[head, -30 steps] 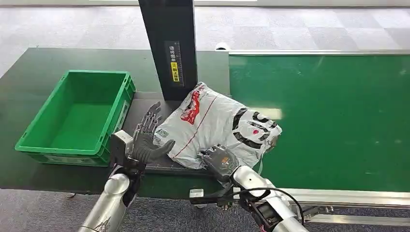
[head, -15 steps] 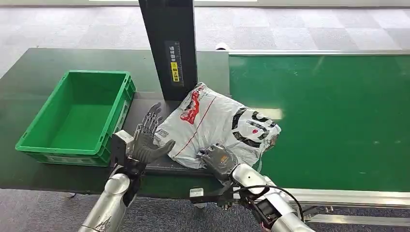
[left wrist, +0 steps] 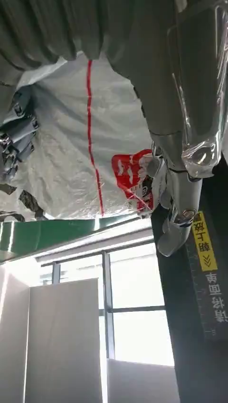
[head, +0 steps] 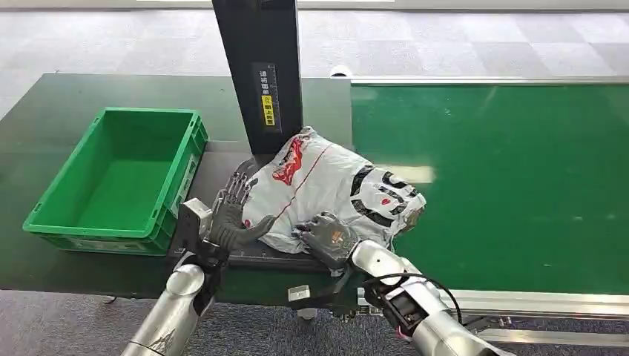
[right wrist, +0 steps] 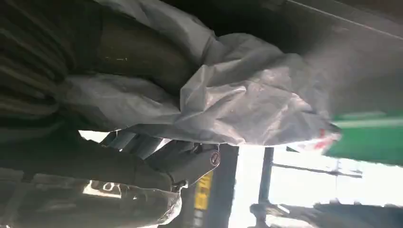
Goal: Moved the parcel from conveyor to table for the left to box.
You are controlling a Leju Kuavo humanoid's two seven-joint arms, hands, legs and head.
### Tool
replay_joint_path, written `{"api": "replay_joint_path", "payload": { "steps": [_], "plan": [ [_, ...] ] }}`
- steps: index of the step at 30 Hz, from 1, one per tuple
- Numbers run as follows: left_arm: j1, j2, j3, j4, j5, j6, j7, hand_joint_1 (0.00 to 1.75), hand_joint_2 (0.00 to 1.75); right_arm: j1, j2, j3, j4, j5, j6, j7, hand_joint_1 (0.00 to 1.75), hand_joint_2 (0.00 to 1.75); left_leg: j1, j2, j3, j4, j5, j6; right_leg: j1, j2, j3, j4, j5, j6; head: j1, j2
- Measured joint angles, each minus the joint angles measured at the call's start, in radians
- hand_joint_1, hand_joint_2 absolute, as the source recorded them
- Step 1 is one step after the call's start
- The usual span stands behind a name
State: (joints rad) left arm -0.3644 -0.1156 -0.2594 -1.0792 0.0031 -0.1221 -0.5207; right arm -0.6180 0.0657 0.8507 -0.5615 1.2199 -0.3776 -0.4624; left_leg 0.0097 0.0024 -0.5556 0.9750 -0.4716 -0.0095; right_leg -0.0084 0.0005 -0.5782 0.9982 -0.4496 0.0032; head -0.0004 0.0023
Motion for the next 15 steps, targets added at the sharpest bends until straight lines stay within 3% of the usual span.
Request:
{"api": "replay_joint_path", "payload": {
  "steps": [3, 15],
  "plan": [
    [-0.02, -0.01, -0.017, 0.016, 0.004, -0.022, 0.0, 0.0, 1.75, -0.001, 0.039, 0.024, 0.013, -0.032, 0.064, -0.053, 1.75, 1.75, 0.0, 0.0, 0.0, 0.0, 0.0, 0.0, 0.0, 0.0, 0.0, 0.0, 0.0, 0.0, 0.0, 0.0],
    [-0.08, -0.042, -0.055, 0.086, 0.012, -0.042, 0.003, 0.0, 1.75, 0.011, 0.074, 0.096, 0.059, -0.111, 0.056, -0.032, 1.75, 1.75, 0.0, -0.001, -0.001, 0.0, 0.0, 0.0, 0.0, 0.0, -0.001, 0.0, 0.0, 0.0, 0.0, 0.0]
  ]
}}
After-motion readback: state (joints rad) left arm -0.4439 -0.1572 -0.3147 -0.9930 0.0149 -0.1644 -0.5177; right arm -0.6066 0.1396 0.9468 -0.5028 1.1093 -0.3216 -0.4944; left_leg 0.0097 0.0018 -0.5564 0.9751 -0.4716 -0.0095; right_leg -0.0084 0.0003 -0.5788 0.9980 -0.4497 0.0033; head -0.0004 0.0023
